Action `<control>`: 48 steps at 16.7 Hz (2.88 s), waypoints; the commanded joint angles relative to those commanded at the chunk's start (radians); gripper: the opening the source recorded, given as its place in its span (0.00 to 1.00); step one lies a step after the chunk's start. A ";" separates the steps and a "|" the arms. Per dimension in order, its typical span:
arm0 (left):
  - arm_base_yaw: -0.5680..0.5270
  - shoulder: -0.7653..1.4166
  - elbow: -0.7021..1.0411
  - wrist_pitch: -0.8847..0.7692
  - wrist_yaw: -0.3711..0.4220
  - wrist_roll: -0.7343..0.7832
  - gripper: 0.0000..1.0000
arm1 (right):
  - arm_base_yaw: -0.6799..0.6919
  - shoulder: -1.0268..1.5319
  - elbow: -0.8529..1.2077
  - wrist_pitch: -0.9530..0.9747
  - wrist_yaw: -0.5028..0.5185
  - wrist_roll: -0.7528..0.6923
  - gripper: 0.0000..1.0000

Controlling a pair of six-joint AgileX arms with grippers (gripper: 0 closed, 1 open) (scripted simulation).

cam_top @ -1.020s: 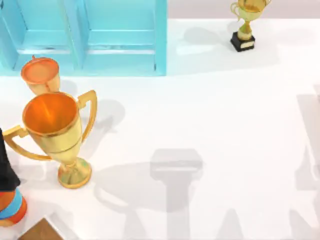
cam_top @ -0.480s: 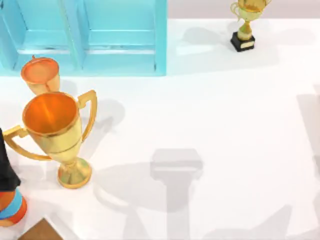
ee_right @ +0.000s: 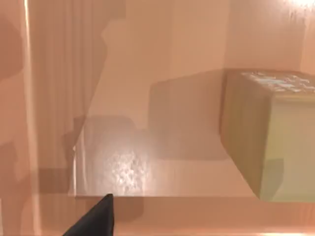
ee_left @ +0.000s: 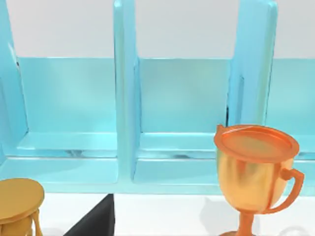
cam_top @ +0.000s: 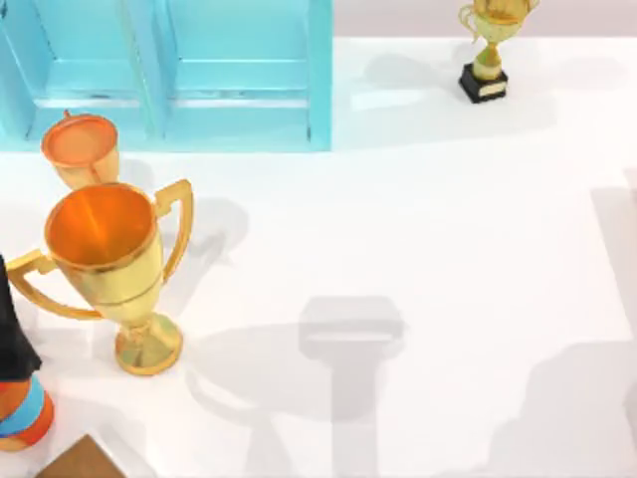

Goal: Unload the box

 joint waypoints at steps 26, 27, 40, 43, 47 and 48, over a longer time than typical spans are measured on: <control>0.000 0.000 0.000 0.000 0.000 0.000 1.00 | -0.100 0.302 -0.079 0.256 0.005 -0.045 1.00; 0.000 0.000 0.000 0.000 0.000 0.000 1.00 | -0.100 0.302 -0.079 0.256 0.005 -0.045 0.92; 0.000 0.000 0.000 0.000 0.000 0.000 1.00 | -0.100 0.302 -0.079 0.256 0.005 -0.045 0.00; 0.000 0.000 0.000 0.000 0.000 0.000 1.00 | -0.100 0.302 -0.079 0.256 0.005 -0.045 0.00; 0.000 0.000 0.000 0.000 0.000 0.000 1.00 | -0.100 0.302 -0.079 0.256 0.005 -0.045 0.00; 0.000 0.000 0.000 0.000 0.000 0.000 1.00 | -0.100 0.300 -0.078 0.256 0.006 -0.044 0.00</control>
